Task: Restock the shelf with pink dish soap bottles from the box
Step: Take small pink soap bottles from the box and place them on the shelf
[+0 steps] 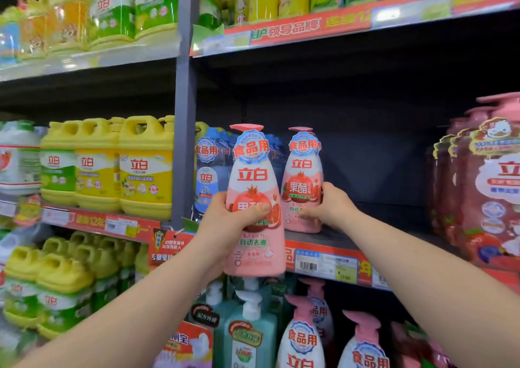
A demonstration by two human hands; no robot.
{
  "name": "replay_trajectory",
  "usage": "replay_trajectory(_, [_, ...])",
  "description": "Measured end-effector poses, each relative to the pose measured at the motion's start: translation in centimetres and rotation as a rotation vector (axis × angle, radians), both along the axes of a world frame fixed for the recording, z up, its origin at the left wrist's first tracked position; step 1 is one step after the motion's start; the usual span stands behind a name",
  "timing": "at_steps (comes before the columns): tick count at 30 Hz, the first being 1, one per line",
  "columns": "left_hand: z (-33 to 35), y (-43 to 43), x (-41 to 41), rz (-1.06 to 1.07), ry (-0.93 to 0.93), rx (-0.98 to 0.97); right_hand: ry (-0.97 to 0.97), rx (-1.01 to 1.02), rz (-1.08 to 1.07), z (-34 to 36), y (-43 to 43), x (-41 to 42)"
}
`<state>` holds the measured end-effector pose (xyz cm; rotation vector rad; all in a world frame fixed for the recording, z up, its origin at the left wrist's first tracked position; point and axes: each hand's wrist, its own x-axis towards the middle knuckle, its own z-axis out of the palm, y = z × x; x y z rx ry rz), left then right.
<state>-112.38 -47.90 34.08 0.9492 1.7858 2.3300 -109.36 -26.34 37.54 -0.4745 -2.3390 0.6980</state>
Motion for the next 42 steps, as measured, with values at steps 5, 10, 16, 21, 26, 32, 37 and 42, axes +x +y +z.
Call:
replay_trajectory(5, [0.1, 0.1, -0.1, 0.011, -0.027, 0.004, -0.031, 0.035, -0.028, -0.2, 0.4, -0.6])
replay_trajectory(10, [0.9, 0.5, -0.1, 0.003, 0.003, -0.013, 0.130, 0.052, -0.047, 0.8, -0.1, 0.2])
replay_trajectory(16, [2.5, 2.9, 0.0, -0.035, 0.056, 0.008, -0.003, -0.135, 0.508, 1.7, -3.1, 4.1])
replay_trajectory(21, [3.7, 5.4, -0.1, -0.073, 0.080, 0.000, 0.105, -0.107, 0.488, 0.9, -3.1, 4.1])
replay_trajectory(26, [4.2, 6.2, -0.9, 0.220, 0.449, -0.231, 0.236, -0.106, 0.356, 0.8, -1.8, 4.0])
replay_trajectory(32, [1.8, 4.1, -4.3, 0.851, 1.063, -0.637, 0.213, -0.188, 0.283, -0.1, -0.7, 3.1])
replay_trajectory(37, [0.5, 4.4, -6.8, 0.808, 1.137, -0.914, 0.169, -0.210, 0.299, -0.7, -0.7, 2.0])
replay_trajectory(42, [0.1, 4.5, -8.4, 0.725, 1.190, -0.912, -0.016, 0.122, 0.132, -0.5, -1.2, 2.2])
